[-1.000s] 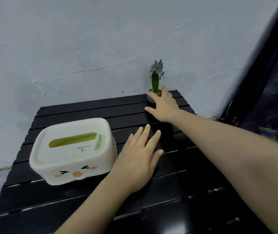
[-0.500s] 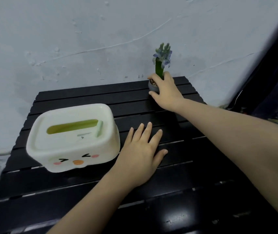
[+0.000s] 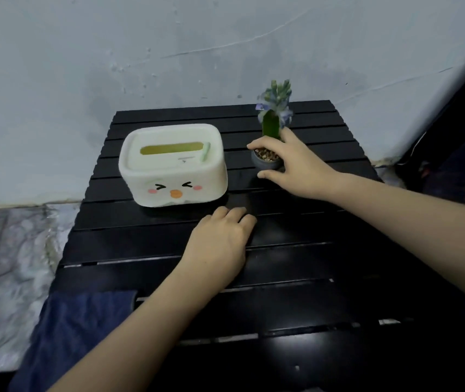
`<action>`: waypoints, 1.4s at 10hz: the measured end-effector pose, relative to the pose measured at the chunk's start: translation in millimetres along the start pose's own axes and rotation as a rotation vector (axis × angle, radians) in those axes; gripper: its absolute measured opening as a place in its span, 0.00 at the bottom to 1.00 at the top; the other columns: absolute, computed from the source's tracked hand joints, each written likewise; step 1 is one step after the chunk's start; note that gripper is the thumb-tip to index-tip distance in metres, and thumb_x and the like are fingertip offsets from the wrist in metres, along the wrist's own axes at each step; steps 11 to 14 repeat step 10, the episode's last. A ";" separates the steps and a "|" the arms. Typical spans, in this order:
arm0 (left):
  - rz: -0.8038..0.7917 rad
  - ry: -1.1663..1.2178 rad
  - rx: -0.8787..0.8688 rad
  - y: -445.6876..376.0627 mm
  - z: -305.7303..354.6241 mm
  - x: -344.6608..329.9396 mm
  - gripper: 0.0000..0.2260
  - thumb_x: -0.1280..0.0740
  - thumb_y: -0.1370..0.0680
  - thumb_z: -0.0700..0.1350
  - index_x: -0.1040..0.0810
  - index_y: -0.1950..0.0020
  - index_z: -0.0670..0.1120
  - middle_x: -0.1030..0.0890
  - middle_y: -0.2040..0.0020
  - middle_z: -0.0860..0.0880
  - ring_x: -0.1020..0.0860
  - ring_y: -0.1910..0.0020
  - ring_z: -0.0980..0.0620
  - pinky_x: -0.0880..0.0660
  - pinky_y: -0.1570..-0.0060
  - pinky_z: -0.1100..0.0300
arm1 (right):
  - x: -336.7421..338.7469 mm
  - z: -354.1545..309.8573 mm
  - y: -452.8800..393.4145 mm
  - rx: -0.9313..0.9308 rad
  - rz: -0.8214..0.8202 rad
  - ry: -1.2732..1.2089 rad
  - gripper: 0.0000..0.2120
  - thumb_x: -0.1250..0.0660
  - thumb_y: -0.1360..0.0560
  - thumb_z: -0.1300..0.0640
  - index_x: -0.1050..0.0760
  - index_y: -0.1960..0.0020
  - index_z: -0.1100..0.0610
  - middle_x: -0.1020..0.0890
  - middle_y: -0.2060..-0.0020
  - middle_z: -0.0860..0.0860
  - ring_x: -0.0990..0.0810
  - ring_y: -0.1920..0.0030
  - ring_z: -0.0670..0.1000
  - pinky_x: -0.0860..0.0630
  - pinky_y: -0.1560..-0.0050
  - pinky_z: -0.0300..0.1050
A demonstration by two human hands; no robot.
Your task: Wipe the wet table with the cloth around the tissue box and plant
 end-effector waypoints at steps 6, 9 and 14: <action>-0.001 0.039 0.056 36.8 3.4 0.6 0.22 0.48 0.29 0.43 0.18 0.46 0.46 0.17 0.41 0.45 0.19 0.47 0.41 0.19 0.56 0.51 | -33.0 -17.9 24.9 -0.020 -0.005 -0.029 0.25 0.29 0.25 0.54 0.31 0.30 0.44 0.32 0.37 0.50 0.32 0.33 0.54 0.32 0.31 0.50; 0.016 0.031 0.053 38.2 1.9 -1.4 0.21 0.46 0.29 0.42 0.18 0.44 0.46 0.18 0.40 0.45 0.19 0.45 0.42 0.20 0.54 0.51 | -31.9 -21.6 31.0 -0.022 0.042 -0.080 0.29 0.28 0.26 0.54 0.33 0.28 0.42 0.36 0.30 0.49 0.37 0.28 0.53 0.36 0.27 0.54; 0.040 0.053 0.050 39.8 2.5 -1.3 0.17 0.37 0.31 0.39 0.18 0.44 0.46 0.18 0.40 0.44 0.19 0.45 0.41 0.20 0.54 0.50 | -30.5 -28.0 45.0 -0.059 0.091 -0.106 0.30 0.28 0.26 0.54 0.34 0.28 0.39 0.42 0.24 0.50 0.43 0.24 0.53 0.40 0.25 0.55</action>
Point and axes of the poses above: each hand's wrist, its own y-axis away from the middle knuckle, its own x-axis out of the back of the hand, z = x × y, the point moved 3 cm from there along -y, towards the middle knuckle
